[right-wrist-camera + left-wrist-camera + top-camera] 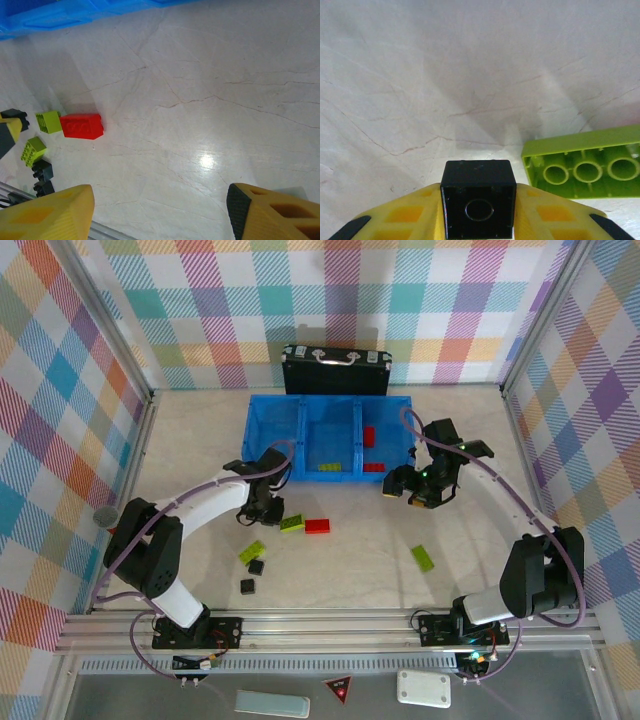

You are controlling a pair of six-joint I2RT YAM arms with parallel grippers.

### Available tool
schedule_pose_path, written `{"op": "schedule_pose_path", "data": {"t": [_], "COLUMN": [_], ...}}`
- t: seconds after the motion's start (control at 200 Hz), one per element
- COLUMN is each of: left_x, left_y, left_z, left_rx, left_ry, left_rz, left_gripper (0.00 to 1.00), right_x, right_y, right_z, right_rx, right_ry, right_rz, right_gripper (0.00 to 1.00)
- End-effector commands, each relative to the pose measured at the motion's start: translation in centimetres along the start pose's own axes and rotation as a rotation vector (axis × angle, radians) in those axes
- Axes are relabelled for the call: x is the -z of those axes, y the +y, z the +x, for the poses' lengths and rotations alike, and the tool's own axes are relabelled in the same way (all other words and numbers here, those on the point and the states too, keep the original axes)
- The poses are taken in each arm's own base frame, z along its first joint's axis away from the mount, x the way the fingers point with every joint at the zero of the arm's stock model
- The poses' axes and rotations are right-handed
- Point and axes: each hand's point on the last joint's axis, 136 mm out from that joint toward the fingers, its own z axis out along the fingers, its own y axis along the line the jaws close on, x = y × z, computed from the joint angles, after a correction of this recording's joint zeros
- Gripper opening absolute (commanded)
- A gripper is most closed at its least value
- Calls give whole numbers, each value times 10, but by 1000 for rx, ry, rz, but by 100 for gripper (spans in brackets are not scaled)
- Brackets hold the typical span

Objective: Sort the legos into containers by color
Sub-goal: Pick up the lego from the center of the table, then place the lego in the container.

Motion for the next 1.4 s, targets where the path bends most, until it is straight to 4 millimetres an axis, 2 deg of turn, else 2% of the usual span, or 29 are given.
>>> {"op": "schedule_pose_path", "data": {"t": [0.0, 0.295, 0.6, 0.855, 1.115, 1.395], "left_x": [19, 36, 41, 32, 19, -1], "left_y": [0, 1, 8, 16, 33, 60], "left_z": [-13, -57, -106, -142, -174, -202], "left_rx": [20, 86, 127, 140, 137, 100], "left_ry": [-43, -121, -160, -158, -172, -179], "left_rz": [-10, 24, 54, 56, 28, -132], "left_gripper": [35, 34, 33, 33, 33, 33], "right_x": [11, 20, 30, 34, 39, 41], "right_y": [5, 3, -2, -9, -16, -16], "right_z": [2, 5, 13, 24, 34, 37], "right_rx": [24, 33, 41, 31, 24, 17], "right_ry": [-13, -23, -34, -39, -47, -54], "right_rz": [1, 23, 56, 75, 94, 92], "right_gripper": [72, 72, 72, 72, 72, 72]}}
